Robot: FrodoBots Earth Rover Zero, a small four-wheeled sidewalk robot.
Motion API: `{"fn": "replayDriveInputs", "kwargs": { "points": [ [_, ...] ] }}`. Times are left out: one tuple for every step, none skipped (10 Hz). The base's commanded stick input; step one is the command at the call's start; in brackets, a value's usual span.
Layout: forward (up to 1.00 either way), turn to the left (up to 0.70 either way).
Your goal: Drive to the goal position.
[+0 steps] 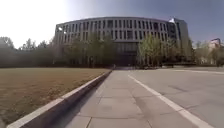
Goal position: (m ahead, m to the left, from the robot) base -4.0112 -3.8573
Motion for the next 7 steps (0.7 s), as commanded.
{"fn": "replayDriveInputs", "kwargs": {
  "points": [
    [0.09, 0.0],
    [0.09, 0.0],
    [0.09, 0.0],
    [0.09, 0.0],
    [0.09, 0.0],
    [0.25, 0.0],
    [0.5, 0.0]
  ]
}}
